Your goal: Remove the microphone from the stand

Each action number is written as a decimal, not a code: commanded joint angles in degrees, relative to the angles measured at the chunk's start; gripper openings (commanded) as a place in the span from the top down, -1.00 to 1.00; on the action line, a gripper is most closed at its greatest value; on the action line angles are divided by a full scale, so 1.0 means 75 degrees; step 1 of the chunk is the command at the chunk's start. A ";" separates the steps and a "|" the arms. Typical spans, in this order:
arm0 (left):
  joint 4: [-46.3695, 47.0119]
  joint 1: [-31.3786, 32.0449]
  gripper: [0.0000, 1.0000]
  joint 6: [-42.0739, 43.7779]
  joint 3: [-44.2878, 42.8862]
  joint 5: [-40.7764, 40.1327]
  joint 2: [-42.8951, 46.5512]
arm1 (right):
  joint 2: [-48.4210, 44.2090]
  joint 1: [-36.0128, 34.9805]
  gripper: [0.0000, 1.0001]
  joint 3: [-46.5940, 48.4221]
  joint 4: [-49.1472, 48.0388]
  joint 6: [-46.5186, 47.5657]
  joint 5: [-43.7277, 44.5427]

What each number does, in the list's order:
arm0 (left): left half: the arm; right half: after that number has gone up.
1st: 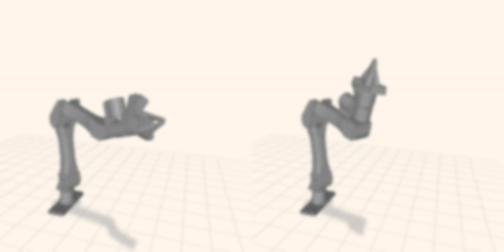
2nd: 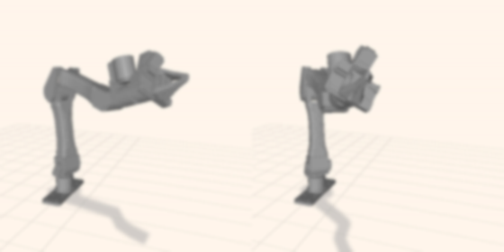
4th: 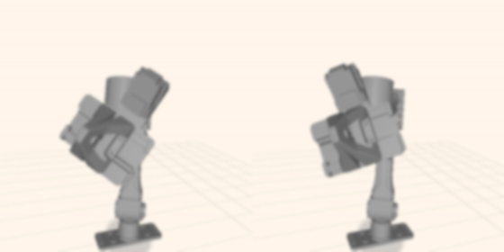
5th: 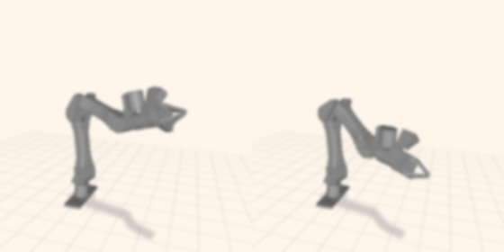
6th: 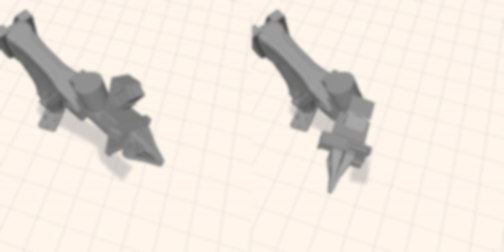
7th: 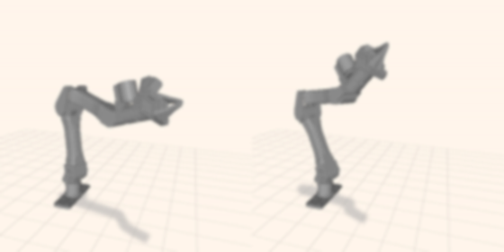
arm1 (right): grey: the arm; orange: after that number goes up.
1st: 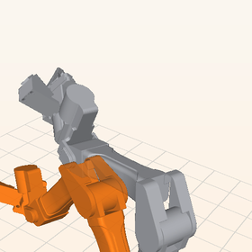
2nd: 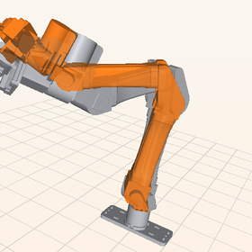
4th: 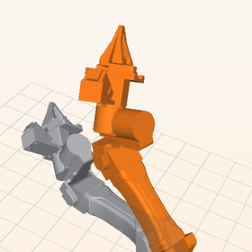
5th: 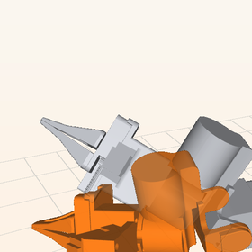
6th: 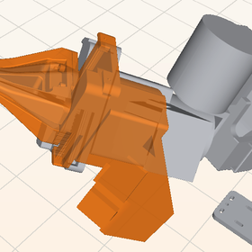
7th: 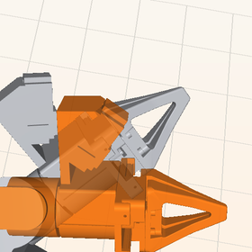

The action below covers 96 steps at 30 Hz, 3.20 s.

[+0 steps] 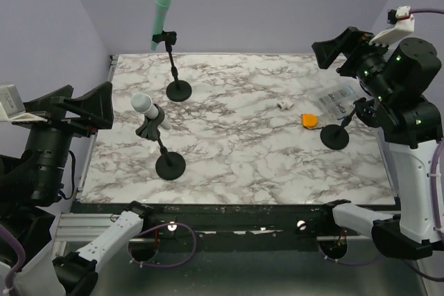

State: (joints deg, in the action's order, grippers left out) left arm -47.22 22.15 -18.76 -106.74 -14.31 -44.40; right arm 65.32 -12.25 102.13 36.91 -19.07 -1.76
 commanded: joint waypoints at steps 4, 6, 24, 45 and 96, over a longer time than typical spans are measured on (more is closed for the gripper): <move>-0.0914 0.0005 -0.97 0.0402 0.0153 -0.0617 0.0081 | 0.0248 0.0054 -1.00 -0.1073 -0.0590 -0.0227 -0.1459; -0.1027 0.0005 -0.97 0.0439 0.0272 -0.0555 0.0173 | 0.0303 0.0052 -1.00 -0.1334 -0.0769 -0.0303 -0.1834; -0.1284 0.0011 -0.97 -0.0571 0.1981 0.0402 0.1102 | 0.1477 -0.4040 -1.00 -0.4030 -0.3728 -0.0150 -0.3737; 0.0340 0.0006 -0.75 -0.0293 0.4193 0.0728 0.0549 | 0.2289 -0.5374 -1.00 -0.4967 -0.5165 -0.0105 -0.2631; 0.3636 0.0457 0.65 0.1186 0.4474 0.7576 -0.1058 | -0.0212 -0.5380 -1.00 -0.4627 -0.3025 0.0520 -0.0739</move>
State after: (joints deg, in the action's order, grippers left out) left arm -25.56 25.28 -9.10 -73.38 42.00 -54.28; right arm 63.11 -52.18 64.58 13.45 -15.97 -4.21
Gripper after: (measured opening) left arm 0.505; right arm 0.998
